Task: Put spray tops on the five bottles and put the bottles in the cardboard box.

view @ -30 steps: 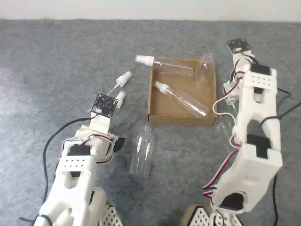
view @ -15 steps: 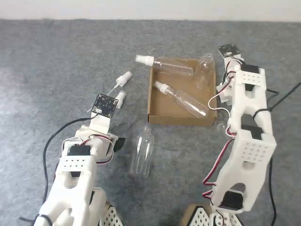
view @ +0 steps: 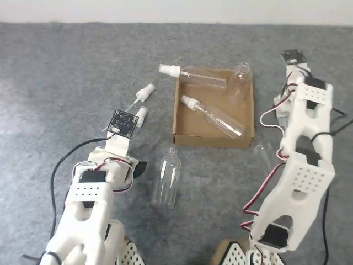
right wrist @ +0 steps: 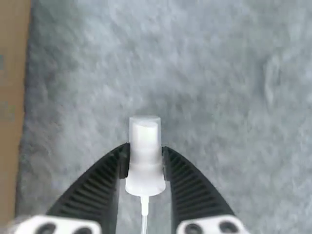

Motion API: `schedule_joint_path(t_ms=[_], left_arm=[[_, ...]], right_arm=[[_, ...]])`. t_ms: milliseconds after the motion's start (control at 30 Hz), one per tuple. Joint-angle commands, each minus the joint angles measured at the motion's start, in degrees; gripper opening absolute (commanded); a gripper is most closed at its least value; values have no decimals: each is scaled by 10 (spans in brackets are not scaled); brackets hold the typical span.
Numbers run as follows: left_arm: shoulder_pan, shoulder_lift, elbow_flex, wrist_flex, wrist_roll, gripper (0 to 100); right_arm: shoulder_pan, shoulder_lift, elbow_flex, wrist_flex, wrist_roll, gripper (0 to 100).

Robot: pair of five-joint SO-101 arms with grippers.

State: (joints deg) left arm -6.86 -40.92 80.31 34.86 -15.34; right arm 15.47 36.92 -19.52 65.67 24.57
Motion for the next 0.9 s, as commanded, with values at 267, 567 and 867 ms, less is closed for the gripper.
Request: schedule_joint_path(t_ms=[267,567,867], left_arm=[[2,-18,-2,-11,-6,306],[2,-18,-2,-11,-6,306],[2,-18,-2,-11,-6,306]], right_arm=[[11,-204,-28,21,-2,6],[-84,-436,-27,-96,-82,6],[-252,-431,-19,-312,-148,6]])
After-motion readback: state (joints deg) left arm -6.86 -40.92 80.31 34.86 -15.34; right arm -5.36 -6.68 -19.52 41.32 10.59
